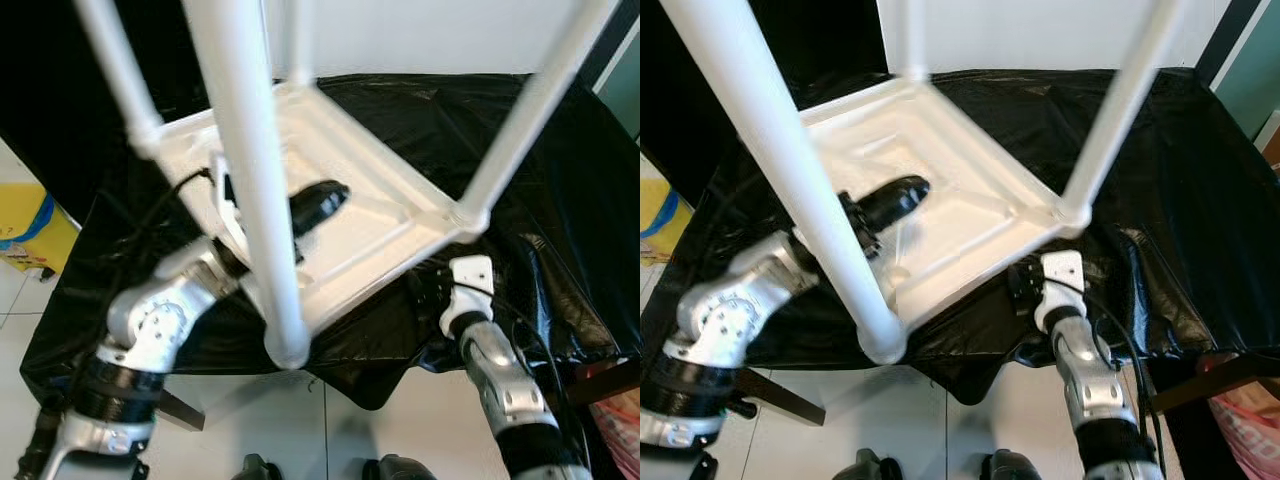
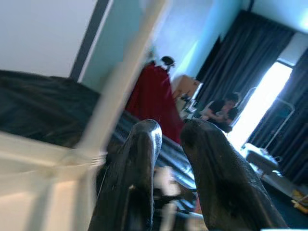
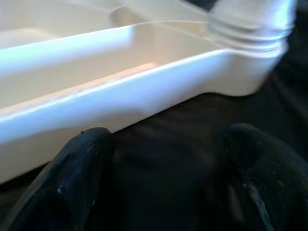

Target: Building children table

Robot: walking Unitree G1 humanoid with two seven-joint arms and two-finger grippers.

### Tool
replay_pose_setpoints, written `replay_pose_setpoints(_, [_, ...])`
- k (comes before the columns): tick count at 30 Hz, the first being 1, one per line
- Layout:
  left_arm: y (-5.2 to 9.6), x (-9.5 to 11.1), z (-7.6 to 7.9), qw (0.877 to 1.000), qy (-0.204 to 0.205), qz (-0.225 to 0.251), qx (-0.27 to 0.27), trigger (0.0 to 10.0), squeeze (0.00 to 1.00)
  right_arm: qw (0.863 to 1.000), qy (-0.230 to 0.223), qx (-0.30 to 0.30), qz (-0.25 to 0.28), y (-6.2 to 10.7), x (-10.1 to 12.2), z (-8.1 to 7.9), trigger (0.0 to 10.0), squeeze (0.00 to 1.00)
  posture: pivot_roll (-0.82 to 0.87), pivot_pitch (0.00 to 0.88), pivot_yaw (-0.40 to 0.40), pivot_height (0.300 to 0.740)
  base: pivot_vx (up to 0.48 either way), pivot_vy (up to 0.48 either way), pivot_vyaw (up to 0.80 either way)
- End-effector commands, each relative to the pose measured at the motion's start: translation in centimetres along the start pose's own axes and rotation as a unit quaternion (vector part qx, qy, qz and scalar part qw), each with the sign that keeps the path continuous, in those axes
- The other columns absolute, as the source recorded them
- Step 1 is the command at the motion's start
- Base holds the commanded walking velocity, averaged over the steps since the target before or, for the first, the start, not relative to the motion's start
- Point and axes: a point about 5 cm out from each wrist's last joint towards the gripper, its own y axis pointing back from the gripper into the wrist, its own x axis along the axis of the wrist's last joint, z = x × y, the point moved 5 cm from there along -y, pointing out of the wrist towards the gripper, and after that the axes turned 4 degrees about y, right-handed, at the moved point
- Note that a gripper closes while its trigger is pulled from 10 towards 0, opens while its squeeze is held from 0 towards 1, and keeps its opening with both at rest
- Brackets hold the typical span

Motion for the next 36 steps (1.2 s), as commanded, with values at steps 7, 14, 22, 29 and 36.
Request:
replay_pose_setpoints(7, [-1.2,-0.5,2.5,0.995,-0.028,0.016,-0.095,10.0,0.0,0.999,0.001,-0.028,-0.02,-1.2,-0.9,1.0,10.0,0.0,-0.05,0.114,0.009,0.74,0.0,0.0,0.0])
replay_pose_setpoints(14, [-1.4,-0.6,-1.8,0.995,-0.095,-0.004,0.03,10.0,0.0,0.989,0.007,-0.148,-0.017,-1.4,-0.8,4.9,10.0,0.0,-0.03,0.125,0.018,0.74,0.0,0.0,0.0])
replay_pose_setpoints(22, [2.3,-0.2,-3.9,0.982,-0.163,-0.077,0.064,10.0,0.0,0.991,0.008,-0.125,0.048,0.8,0.6,4.3,10.0,0.0,-0.05,0.132,0.032,0.74,0.0,0.0,0.0])
replay_pose_setpoints(29, [4.8,-1.0,-4.0,0.967,-0.204,-0.146,0.053,10.0,0.0,0.994,0.006,-0.072,0.082,2.8,1.4,2.7,10.0,0.0,-0.06,0.134,0.035,0.74,0.0,0.0,0.0])
replay_pose_setpoints(36, [8.0,-4.2,-3.3,0.933,-0.238,-0.268,0.004,10.0,0.0,0.997,0.012,-0.032,0.071,4.3,1.0,1.7,10.0,0.0,-0.07,0.129,0.025,0.74,0.0,0.0,0.0])
